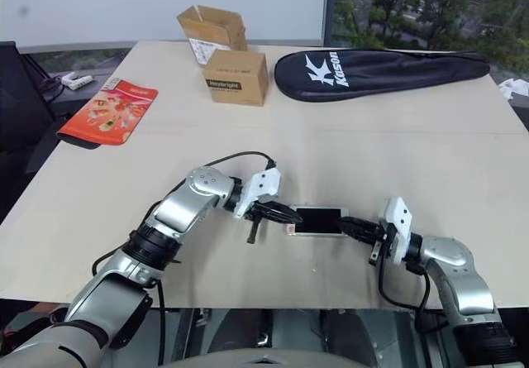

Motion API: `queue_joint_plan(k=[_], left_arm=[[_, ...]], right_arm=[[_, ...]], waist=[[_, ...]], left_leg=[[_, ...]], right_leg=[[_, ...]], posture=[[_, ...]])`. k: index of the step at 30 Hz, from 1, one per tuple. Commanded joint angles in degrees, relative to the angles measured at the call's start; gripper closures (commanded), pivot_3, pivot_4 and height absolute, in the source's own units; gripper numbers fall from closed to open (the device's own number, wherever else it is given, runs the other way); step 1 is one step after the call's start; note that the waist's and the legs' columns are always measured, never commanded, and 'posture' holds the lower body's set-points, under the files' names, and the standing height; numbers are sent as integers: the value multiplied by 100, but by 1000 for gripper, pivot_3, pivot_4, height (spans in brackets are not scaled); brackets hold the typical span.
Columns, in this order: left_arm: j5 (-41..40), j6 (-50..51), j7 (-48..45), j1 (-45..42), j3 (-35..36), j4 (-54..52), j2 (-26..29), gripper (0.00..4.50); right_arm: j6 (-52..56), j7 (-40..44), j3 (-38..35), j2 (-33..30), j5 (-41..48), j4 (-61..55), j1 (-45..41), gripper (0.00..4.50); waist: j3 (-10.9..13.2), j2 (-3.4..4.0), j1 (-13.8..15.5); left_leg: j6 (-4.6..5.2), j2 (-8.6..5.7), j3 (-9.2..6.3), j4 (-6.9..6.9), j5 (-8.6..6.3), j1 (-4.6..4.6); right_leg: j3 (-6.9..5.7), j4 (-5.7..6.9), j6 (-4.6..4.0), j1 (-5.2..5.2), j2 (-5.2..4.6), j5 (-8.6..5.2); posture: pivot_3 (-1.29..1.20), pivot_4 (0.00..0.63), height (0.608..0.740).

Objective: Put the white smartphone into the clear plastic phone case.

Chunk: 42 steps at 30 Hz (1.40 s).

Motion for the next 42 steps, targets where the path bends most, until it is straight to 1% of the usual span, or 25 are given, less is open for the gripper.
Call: queue_joint_plan(k=[1,3,7,11,14,16,18,21,23,24,26,28,30,31,32,34,36,37,40,42], left_arm=[[153,36,24,87,-146,8,20,4500],[148,63,25,118,-146,-45,23,4500],[157,89,40,161,-153,-92,28,4500],[182,100,49,177,-140,-93,12,4500],[185,107,54,179,-132,-90,-3,4500],[190,100,57,178,-135,-79,-14,4500],[192,96,58,171,-137,-65,-26,4500],[180,85,72,160,-120,-47,-48,4500],[93,70,142,169,2,-60,-75,4500],[10,45,184,195,111,-88,-90,4500],[-274,58,286,263,444,-231,-142,4500],[-584,94,363,346,788,-435,-171,4500],[-780,29,490,475,1140,-634,-105,4500],[-822,34,571,551,1298,-729,-16,3995],[-874,106,586,637,1427,-832,111,3815],[-960,225,590,819,1619,-1019,363,2961],[-1080,264,683,1101,1924,-1170,621,1954],[-1158,304,710,1235,2051,-1248,720,1509],[-1448,350,659,1900,2469,-1650,1059,116],[-1385,112,884,2332,2700,-1869,1140,46]], right_arm=[[120,-202,521,-300,-826,659,128,4409],[242,-267,789,-480,-1127,726,117,4409],[832,-414,1114,-669,-1250,657,97,4409],[1303,-516,1429,-869,-1408,629,25,4409],[1644,-718,1199,-727,-1049,557,-93,4409],[1791,-903,1096,-722,-1066,604,-185,4409],[1767,-965,1103,-763,-1137,645,-234,4409],[1703,-933,957,-751,-923,471,-193,4409],[1552,-868,617,-660,-545,145,-114,4409],[1303,-779,453,-630,-390,-43,-54,4409],[1098,-743,133,-609,-134,-414,77,4409],[919,-646,-120,-620,84,-709,205,3860],[705,-464,-531,-550,559,-969,290,3163],[690,-354,-772,-565,831,-1067,320,2650],[653,-258,-970,-625,979,-1088,341,2283],[519,-20,-1224,-834,1014,-939,395,1368],[373,250,-1481,-1086,988,-639,431,359],[334,350,-1577,-1184,999,-507,432,18],[188,782,-1786,-1566,933,87,358,0],[55,1079,-1778,-1792,836,508,249,0]], waist=[[-35,-19,-2],[-69,-36,-2],[-155,-83,20],[-230,-105,43],[-250,-122,49],[-252,-119,41],[-250,-115,37],[-248,-113,36],[-242,-108,47],[-233,-99,56],[-196,-40,56],[-175,-21,50],[-145,-2,45],[-136,11,38],[-123,29,24],[-106,44,5],[-97,42,3],[-93,41,8],[-80,42,8],[-66,45,6]], left_leg=[[0,0,2,-3,0,23],[0,1,5,-7,-1,40],[-1,2,3,-10,-2,53],[-1,3,-4,-12,-3,59],[0,5,-13,-16,-3,62],[-1,7,-14,-16,-4,65],[0,7,-12,-16,-4,69],[-1,6,-11,-19,-4,70],[-1,4,-11,-25,-4,69],[0,3,-11,-25,-4,66],[2,-6,-9,-26,-4,42],[7,-16,-3,-38,-6,17],[8,-34,-7,-47,-6,-12],[8,-34,-7,-47,-6,-27],[8,-33,-6,-46,-6,-38],[9,-32,-9,-48,-6,-49],[9,-29,-17,-58,-6,-45],[9,-26,-18,-64,-6,-42],[9,-13,-15,-65,-6,-39],[9,-13,-10,-65,-6,-38]], right_leg=[[2,0,0,20,-1,-1],[4,0,5,30,-3,-6],[1,-3,-7,36,-9,-11],[1,-4,-18,38,-17,-12],[-2,-7,-22,40,-22,-15],[4,-8,-22,40,-28,-15],[6,-7,-21,40,-37,-15],[4,-7,-16,39,-50,-18],[1,-10,-15,39,-57,-19],[0,-11,-15,39,-59,-19],[-2,-17,-21,23,-70,-14],[2,-17,-20,3,-69,-15],[-3,-22,-11,-16,-51,-19],[-8,-23,-9,-28,-47,-21],[-7,-22,-7,-40,-43,-20],[1,-20,15,-55,-30,-8],[-1,-21,15,-56,-19,-9],[-3,-22,15,-56,-17,-9],[-6,-21,-7,-57,-10,-21],[-3,-21,-8,-57,-12,-22]], posture=[[0,150,732],[0,150,732],[0,150,732],[0,150,732],[0,150,732],[0,150,732],[0,150,732],[0,150,732],[0,150,732],[0,150,732],[0,150,732],[0,150,732],[0,150,732],[0,150,732],[0,150,732],[0,150,732],[0,150,732],[0,150,732],[0,150,732],[0,150,732]])
